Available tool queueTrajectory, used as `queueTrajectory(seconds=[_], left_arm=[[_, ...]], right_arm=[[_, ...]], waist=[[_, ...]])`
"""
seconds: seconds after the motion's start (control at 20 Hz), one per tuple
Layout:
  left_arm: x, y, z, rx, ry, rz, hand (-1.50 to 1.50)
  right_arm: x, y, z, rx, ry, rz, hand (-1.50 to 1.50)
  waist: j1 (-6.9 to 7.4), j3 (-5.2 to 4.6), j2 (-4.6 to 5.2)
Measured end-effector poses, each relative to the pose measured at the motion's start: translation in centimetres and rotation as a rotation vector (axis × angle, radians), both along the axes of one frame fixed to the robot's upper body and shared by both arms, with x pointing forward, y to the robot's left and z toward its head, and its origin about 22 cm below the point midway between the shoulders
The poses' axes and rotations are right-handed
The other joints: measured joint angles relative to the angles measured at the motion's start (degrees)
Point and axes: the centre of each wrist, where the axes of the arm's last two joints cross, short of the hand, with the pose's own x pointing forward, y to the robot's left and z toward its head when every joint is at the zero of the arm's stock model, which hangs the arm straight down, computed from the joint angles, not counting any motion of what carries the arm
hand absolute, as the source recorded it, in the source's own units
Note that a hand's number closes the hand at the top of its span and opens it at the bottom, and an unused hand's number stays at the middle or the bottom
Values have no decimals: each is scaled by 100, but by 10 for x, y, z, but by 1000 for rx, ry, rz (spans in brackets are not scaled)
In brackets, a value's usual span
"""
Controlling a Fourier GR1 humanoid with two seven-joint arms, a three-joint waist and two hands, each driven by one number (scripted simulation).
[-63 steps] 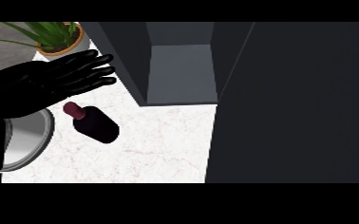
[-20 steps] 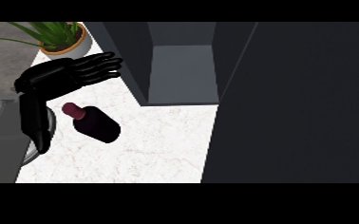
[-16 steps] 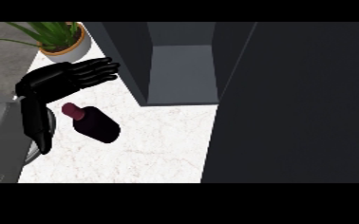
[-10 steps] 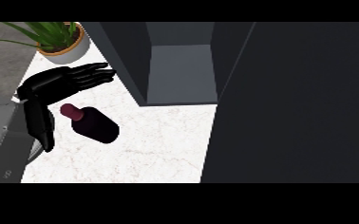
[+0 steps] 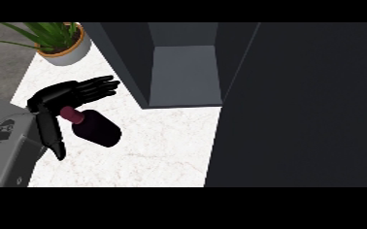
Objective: Pick up the wine, place it into the cabinet and close the cabinet
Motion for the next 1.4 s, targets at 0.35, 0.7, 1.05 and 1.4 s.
queueTrajectory(seconds=[0.35, 0.7, 1.05, 1.4], left_arm=[[-3, 4, -20, 56, 16, 33, -150], [-1, 2, -34, 99, 10, 55, -150], [2, 0, -44, 120, 53, 48, -150], [1, 1, -49, 129, 74, 35, -150]], right_arm=[[0, 0, 1, -3, -12, -5, -150], [0, 0, -1, -12, -24, -8, -150], [0, 0, -3, -15, -44, -12, -150], [5, -2, 2, -24, -58, -27, -150]], waist=[[-41, -6, 14], [-89, 8, 11], [-112, 61, -22], [-99, 74, -30]])
